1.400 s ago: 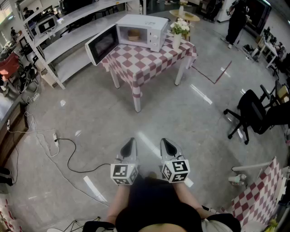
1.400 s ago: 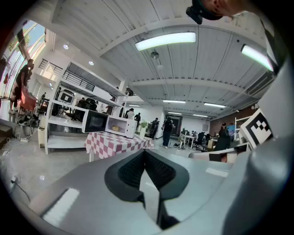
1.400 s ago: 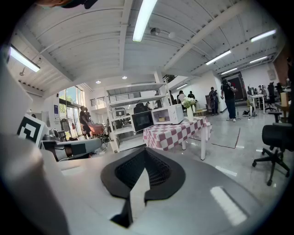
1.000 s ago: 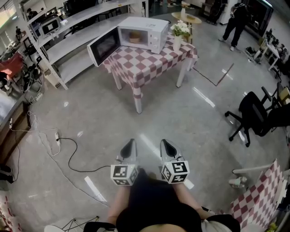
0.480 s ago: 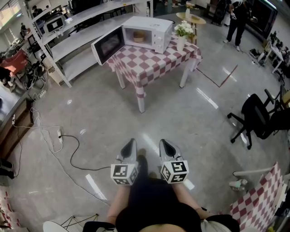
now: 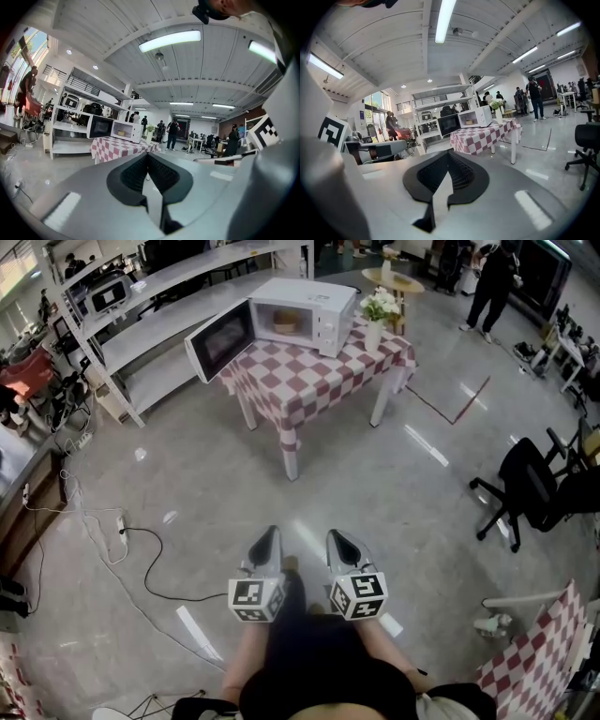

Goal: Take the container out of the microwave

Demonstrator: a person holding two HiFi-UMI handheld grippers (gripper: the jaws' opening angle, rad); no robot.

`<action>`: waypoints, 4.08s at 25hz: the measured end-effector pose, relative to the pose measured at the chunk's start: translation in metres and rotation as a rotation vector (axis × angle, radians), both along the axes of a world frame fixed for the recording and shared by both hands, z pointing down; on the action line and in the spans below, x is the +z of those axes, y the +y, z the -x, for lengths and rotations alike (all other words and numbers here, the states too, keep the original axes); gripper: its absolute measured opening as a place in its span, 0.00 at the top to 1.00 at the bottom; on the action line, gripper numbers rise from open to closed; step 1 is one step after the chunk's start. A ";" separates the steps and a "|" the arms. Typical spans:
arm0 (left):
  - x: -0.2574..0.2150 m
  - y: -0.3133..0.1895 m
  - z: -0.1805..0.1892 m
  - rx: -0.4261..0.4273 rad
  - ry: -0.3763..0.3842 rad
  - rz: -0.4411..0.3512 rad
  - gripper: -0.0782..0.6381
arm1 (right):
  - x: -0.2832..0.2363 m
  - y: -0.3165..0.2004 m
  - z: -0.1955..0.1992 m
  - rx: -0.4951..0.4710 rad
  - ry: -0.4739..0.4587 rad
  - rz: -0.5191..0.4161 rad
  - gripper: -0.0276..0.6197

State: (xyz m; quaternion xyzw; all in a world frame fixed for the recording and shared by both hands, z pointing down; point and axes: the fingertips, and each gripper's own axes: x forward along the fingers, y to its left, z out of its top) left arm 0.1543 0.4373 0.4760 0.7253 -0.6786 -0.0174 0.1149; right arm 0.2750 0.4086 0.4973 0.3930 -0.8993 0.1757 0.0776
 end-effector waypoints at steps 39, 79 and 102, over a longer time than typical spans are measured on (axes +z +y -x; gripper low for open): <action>-0.006 -0.167 0.118 0.038 0.010 -0.018 0.88 | -0.003 -0.167 0.102 0.091 0.025 0.003 0.96; 0.033 -0.196 0.162 0.114 -0.032 0.076 0.88 | 0.018 -0.200 0.144 0.108 0.095 0.027 0.96; 0.039 -0.273 0.178 0.127 -0.042 0.099 0.88 | 0.025 -0.273 0.173 0.052 0.093 0.032 0.95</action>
